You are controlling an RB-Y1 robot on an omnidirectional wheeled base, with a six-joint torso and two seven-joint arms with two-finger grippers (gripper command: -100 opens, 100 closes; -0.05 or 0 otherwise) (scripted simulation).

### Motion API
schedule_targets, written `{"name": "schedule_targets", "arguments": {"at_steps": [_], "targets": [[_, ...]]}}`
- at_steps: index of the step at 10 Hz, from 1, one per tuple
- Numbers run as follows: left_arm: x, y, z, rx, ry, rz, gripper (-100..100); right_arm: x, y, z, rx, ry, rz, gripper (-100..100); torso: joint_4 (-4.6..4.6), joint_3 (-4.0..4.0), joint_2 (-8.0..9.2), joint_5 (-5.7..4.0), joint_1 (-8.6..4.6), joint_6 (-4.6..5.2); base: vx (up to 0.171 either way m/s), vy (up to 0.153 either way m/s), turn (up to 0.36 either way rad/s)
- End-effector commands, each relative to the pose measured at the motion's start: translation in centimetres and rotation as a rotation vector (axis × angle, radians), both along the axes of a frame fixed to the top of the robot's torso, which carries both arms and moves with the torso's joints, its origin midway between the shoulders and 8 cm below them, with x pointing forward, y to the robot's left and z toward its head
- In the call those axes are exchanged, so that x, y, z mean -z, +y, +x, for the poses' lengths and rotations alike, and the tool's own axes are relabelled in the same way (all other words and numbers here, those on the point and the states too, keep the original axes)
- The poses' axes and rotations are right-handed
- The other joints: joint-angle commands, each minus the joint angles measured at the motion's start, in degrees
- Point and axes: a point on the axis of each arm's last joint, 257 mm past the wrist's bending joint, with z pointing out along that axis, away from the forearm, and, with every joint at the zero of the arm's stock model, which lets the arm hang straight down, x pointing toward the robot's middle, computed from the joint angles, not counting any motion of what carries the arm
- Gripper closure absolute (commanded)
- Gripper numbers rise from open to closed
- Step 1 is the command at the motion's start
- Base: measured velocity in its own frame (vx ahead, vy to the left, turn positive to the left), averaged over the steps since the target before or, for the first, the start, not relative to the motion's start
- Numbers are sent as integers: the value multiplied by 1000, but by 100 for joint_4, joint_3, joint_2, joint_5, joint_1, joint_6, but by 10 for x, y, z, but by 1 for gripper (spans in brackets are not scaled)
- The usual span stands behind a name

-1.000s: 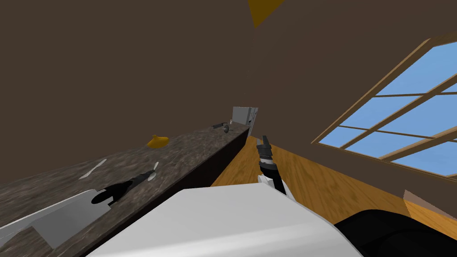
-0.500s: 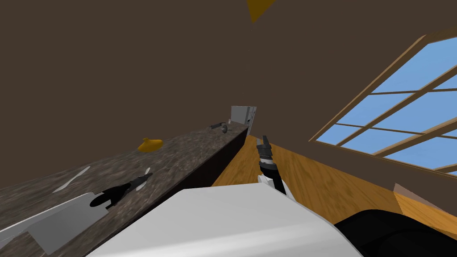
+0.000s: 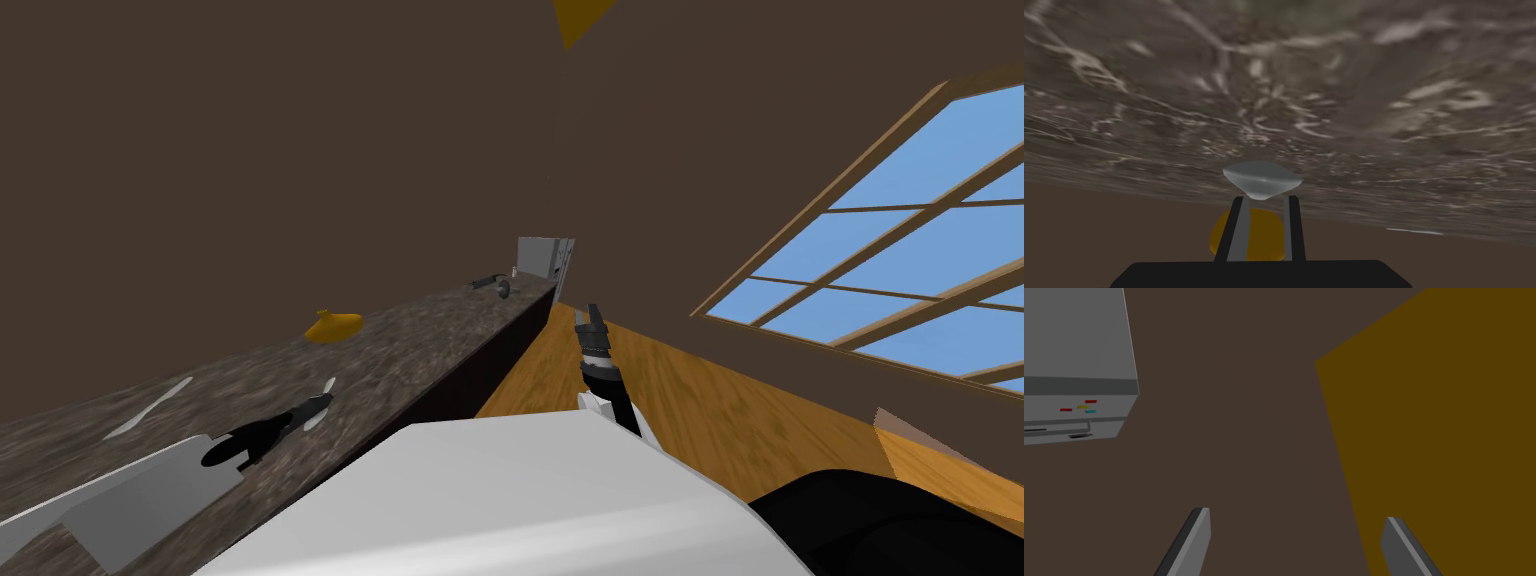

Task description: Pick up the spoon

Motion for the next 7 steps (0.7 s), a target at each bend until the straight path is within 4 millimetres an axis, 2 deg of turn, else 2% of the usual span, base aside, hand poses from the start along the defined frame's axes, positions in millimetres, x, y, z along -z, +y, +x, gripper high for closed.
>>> {"name": "schedule_targets", "arguments": {"at_steps": [1,2,3,4,6,7], "targets": [[0,0,0,0,0,0,100,0,0,0,0,0,0,0,0,0,0,0,0,0,0,0,0],[0,0,0,0,0,0,100,0,0,0,0,0,0,0,0,0,0,0,0,0,0,0,0],[0,0,0,0,0,0,0,0,0,0,0,0,0,0,0,0,-1,0,0,0,0,0,0],[-9,-3,6,10,0,0,100,0,0,0,0,0,0,0,0,0,-1,0,0,0,-26,-24,89],[-11,-4,7,13,-1,1,100,0,0,0,0,0,0,0,2,8,15,-6,-21,-5,-26,-36,49],[-11,-4,7,13,0,1,0,0,0,0,0,0,0,0,2,6,9,-4,-14,-3,0,0,0]]}}
